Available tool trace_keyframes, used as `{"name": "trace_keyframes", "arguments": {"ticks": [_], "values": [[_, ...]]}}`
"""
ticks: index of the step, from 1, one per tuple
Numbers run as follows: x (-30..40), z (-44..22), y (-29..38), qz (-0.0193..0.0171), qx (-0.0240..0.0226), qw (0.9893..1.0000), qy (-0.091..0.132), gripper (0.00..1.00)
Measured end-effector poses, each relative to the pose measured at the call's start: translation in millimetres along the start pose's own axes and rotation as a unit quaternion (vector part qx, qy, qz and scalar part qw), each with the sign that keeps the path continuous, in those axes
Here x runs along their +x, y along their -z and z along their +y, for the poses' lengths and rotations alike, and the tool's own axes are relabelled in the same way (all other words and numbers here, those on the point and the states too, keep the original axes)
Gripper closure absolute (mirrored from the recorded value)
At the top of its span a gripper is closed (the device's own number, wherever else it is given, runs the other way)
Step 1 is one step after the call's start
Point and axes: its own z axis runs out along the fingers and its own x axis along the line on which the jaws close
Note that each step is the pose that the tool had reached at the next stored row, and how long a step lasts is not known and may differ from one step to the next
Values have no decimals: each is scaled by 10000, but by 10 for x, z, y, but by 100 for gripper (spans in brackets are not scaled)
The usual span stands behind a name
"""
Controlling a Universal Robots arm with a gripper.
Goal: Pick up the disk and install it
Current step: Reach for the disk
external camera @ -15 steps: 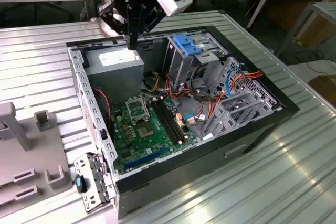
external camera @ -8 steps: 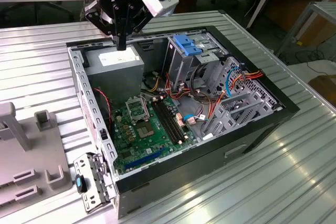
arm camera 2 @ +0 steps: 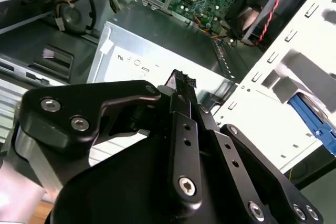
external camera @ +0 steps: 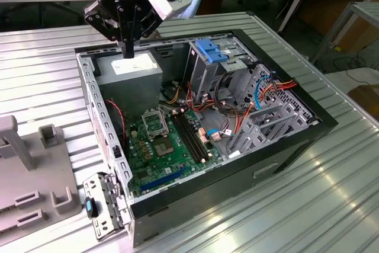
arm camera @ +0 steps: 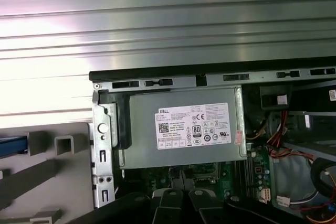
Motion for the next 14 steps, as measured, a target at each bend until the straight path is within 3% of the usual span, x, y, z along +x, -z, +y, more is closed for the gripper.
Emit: {"name": "trace_keyframes", "arguments": {"ticks": [9, 14], "values": [[345, -26, 9, 0, 0, 10000, 0, 89], [442, -33, 12, 0, 0, 10000, 0, 89]]}}
